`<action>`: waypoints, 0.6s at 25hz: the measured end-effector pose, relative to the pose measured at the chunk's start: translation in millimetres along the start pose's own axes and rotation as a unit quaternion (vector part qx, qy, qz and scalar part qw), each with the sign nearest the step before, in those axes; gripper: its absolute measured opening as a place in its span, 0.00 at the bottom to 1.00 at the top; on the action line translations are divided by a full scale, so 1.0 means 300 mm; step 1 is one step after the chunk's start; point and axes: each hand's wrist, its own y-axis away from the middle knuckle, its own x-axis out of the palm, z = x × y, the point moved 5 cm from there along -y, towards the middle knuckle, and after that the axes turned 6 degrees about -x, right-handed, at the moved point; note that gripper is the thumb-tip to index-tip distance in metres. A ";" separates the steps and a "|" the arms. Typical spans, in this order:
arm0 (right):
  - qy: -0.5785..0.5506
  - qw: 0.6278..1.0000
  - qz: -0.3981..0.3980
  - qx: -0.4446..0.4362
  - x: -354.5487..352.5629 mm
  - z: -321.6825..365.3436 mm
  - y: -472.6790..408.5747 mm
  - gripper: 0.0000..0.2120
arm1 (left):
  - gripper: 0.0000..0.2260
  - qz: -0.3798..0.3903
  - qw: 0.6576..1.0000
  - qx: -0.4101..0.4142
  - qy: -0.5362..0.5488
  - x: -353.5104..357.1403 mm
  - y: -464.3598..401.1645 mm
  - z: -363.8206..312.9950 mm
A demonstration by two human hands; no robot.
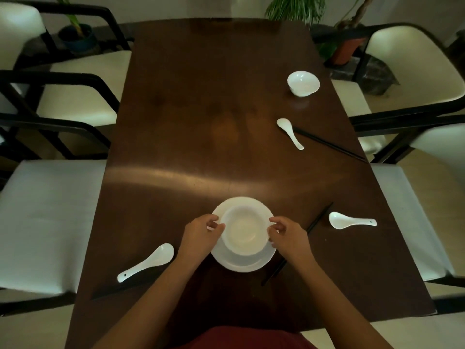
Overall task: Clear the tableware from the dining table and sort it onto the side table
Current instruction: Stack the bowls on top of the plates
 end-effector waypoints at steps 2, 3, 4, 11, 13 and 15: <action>0.086 0.992 -0.044 -0.077 -0.084 0.051 -0.022 0.14 | 0.18 -0.046 0.989 0.115 -0.084 -0.045 -0.018 -0.105; 0.130 0.981 -0.072 -0.125 -0.144 0.093 -0.044 0.14 | 0.19 -0.067 0.972 0.183 -0.131 -0.067 -0.037 -0.181; 0.178 0.964 -0.101 -0.172 -0.208 0.140 -0.074 0.14 | 0.20 -0.086 0.949 0.244 -0.181 -0.085 -0.062 -0.262; 0.399 0.850 -0.204 -0.278 -0.620 0.412 -0.415 0.18 | 0.23 -0.184 0.844 0.351 -0.363 -0.135 -0.323 -0.846; 0.410 0.844 -0.213 -0.272 -0.695 0.428 -0.526 0.16 | 0.22 -0.194 0.829 0.350 -0.390 -0.127 -0.405 -0.967; 0.420 0.837 -0.218 -0.273 -0.764 0.427 -0.658 0.15 | 0.22 -0.201 0.830 0.338 -0.397 -0.104 -0.504 -1.081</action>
